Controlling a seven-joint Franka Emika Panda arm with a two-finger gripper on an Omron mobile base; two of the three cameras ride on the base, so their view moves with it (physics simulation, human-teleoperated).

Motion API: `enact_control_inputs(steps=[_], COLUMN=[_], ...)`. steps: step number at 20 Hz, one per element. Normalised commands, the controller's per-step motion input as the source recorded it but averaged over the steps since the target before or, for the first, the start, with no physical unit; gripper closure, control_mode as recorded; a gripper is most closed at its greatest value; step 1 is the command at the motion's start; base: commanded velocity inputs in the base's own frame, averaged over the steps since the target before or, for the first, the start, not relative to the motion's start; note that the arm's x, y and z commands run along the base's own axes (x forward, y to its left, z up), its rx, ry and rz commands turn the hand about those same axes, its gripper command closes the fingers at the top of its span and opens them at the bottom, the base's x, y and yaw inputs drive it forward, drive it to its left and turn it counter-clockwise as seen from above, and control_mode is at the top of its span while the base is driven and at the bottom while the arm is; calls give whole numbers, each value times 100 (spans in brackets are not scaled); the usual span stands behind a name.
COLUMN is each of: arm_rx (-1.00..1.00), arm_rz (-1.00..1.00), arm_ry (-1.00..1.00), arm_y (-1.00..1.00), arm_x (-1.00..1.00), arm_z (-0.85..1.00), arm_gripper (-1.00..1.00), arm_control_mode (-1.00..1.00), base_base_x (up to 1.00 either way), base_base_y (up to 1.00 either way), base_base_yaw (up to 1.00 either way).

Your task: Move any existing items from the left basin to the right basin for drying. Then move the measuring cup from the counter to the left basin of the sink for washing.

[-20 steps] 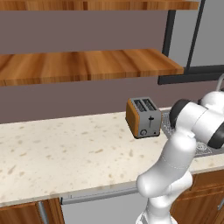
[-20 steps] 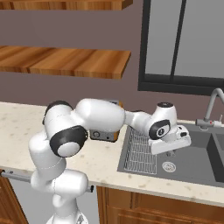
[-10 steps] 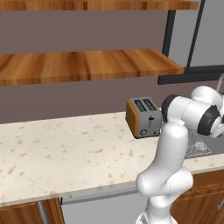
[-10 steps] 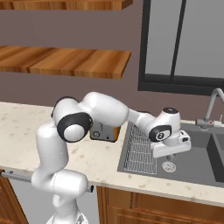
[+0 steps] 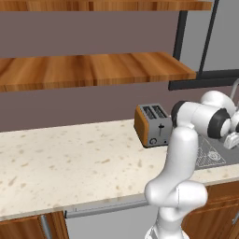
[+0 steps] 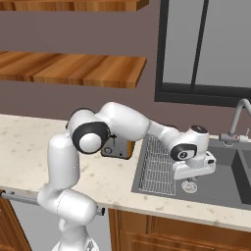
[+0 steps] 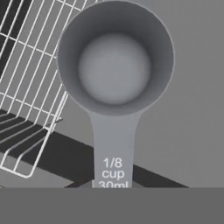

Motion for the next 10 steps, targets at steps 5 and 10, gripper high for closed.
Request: enact_control_inputs(steps=[5,10], arm_rx=[6,4], arm_rz=[0,0], arm_ry=[0,0], arm_y=[0,0], arm_x=[5,9], arm_z=[-28,-24], arm_gripper=[100,100], arm_control_mode=[-100,-100], base_base_x=[0,0], base_base_y=[0,0], base_base_yaw=[0,0])
